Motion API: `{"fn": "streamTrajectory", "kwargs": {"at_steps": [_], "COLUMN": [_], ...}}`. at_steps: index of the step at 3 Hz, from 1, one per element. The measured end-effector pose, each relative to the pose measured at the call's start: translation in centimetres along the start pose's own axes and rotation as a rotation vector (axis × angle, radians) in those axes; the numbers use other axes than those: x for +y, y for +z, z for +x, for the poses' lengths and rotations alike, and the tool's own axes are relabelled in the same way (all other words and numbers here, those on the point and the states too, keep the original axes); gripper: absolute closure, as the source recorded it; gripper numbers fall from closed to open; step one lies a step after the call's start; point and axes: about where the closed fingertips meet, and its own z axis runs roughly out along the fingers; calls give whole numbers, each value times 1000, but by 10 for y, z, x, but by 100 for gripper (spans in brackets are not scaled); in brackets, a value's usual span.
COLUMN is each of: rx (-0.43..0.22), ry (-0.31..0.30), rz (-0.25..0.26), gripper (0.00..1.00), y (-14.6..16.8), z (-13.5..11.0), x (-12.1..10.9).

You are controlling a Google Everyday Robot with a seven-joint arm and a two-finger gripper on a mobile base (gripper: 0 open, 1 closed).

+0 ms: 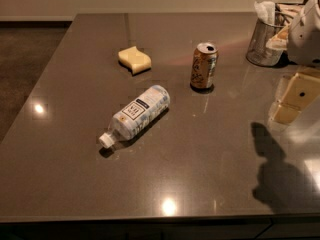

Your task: Pick blue plastic bottle

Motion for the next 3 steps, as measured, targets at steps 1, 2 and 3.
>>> {"fn": "streamTrajectory", "kwargs": {"at_steps": [1,2,3], "rx": [0,-28,-83], "ry": [0,-38,-149], "rz": [0,-9,-43], "gripper": [0,0,0], "y": [0,0,12], "z": [0,-14,-47], "x": [0,0,6]}}
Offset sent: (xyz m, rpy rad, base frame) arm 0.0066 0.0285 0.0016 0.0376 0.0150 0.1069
